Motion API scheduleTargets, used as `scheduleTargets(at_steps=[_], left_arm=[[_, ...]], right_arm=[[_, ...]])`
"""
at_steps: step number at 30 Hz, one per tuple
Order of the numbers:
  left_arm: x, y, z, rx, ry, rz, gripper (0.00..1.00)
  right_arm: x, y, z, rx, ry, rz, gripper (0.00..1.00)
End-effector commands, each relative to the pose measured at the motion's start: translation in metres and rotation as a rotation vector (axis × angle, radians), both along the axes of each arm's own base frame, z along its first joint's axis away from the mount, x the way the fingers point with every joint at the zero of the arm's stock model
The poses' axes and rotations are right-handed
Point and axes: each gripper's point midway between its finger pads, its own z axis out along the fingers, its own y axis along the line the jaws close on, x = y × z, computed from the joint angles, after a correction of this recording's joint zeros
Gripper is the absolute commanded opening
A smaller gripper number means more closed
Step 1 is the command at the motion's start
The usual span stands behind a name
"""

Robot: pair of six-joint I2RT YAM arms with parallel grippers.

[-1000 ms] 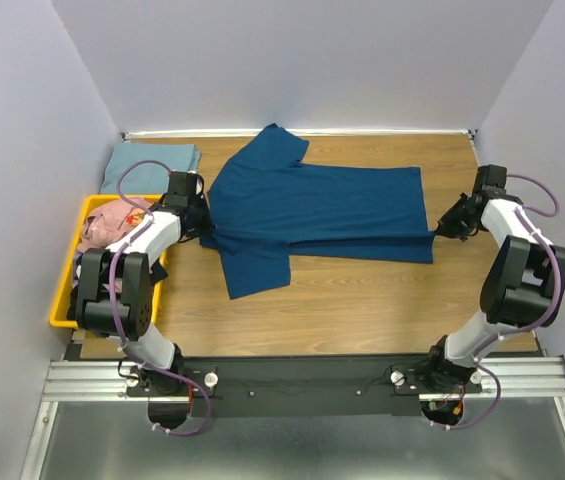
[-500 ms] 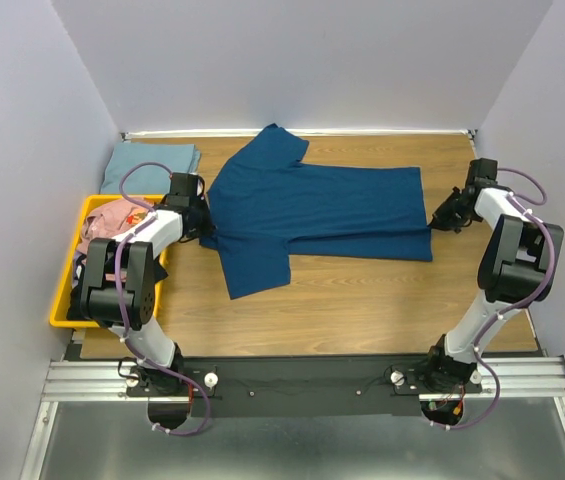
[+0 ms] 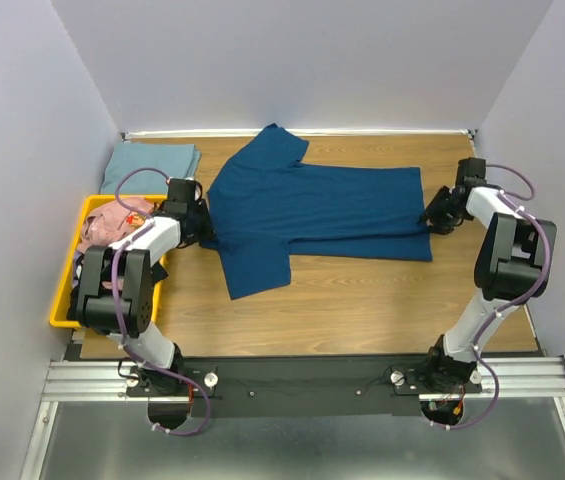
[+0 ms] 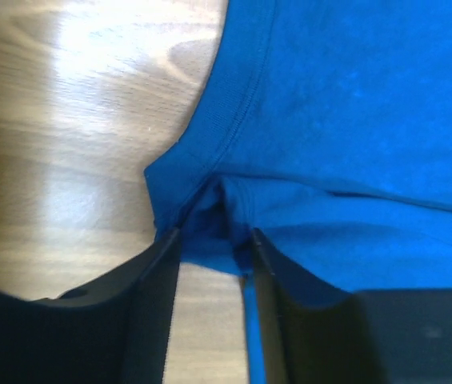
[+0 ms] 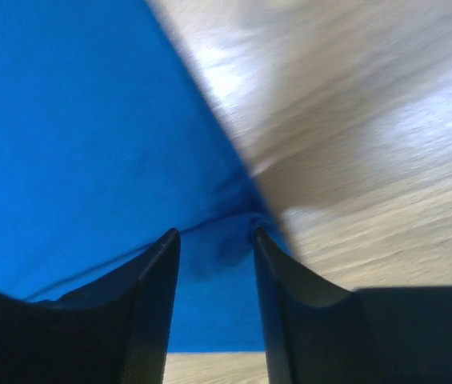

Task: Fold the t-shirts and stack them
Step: Fold the tshirt

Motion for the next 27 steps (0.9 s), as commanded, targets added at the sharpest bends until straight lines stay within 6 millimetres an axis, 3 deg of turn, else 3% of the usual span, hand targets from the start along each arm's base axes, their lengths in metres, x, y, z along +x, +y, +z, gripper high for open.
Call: scheduleTargets(at_steps=[1,3,5,6,7,8,10,11,12,13,14,15,18,19,22,23,25,26,27], left_arm=[[0.000,0.009,0.033,0.014,-0.096,0.029,0.56],[-0.002,0.014,0.051,0.032,-0.148,0.050,0.62],[-0.009,0.017,0.057,0.036,-0.169,0.064,0.66],[-0.010,0.020,0.074,0.041,-0.223,0.076,0.66],[-0.014,0.022,0.080,0.047,-0.243,0.081,0.67],[-0.019,0.024,0.082,0.054,-0.255,0.086,0.67],[-0.025,0.033,0.106,0.082,-0.343,0.120,0.68],[-0.031,0.037,0.108,0.094,-0.358,0.129,0.68],[-0.034,0.042,0.126,0.104,-0.422,0.153,0.70],[-0.040,0.045,0.126,0.116,-0.435,0.160,0.70],[-0.043,0.048,0.142,0.118,-0.497,0.175,0.71],[-0.045,0.049,0.147,0.119,-0.522,0.177,0.73],[-0.054,0.051,0.156,0.121,-0.584,0.177,0.74],[-0.056,0.052,0.154,0.123,-0.586,0.179,0.74],[-0.058,0.056,0.159,0.135,-0.608,0.198,0.74],[-0.058,0.058,0.160,0.141,-0.613,0.207,0.74],[-0.058,0.064,0.162,0.160,-0.617,0.242,0.74],[-0.057,0.066,0.163,0.163,-0.624,0.253,0.73],[-0.057,0.066,0.163,0.162,-0.625,0.255,0.73]], right_arm=[[0.017,0.014,0.059,-0.087,-0.159,0.065,0.56],[0.014,0.025,0.071,-0.118,-0.186,0.089,0.61],[0.010,0.053,0.091,-0.145,-0.237,0.154,0.64],[0.006,0.060,0.092,-0.150,-0.242,0.173,0.64],[0.001,0.095,0.096,-0.146,-0.262,0.257,0.64],[-0.002,0.111,0.101,-0.151,-0.285,0.301,0.64],[-0.011,0.143,0.108,-0.182,-0.332,0.398,0.64],[-0.020,0.179,0.110,-0.168,-0.365,0.491,0.64],[-0.026,0.198,0.111,-0.144,-0.380,0.547,0.64],[-0.039,0.230,0.107,-0.129,-0.396,0.635,0.64],[-0.046,0.246,0.105,-0.123,-0.402,0.680,0.64],[-0.061,0.280,0.099,-0.117,-0.409,0.785,0.64],[-0.081,0.322,0.083,-0.132,-0.390,0.924,0.64],[-0.093,0.349,0.073,-0.133,-0.376,0.996,0.64],[-0.109,0.381,0.057,-0.154,-0.362,1.094,0.63],[-0.121,0.396,0.042,-0.165,-0.337,1.143,0.63],[-0.130,0.420,0.039,-0.175,-0.352,1.207,0.63],[-0.135,0.427,0.024,-0.188,-0.323,1.235,0.63],[-0.135,0.437,0.026,-0.186,-0.338,1.253,0.63]])
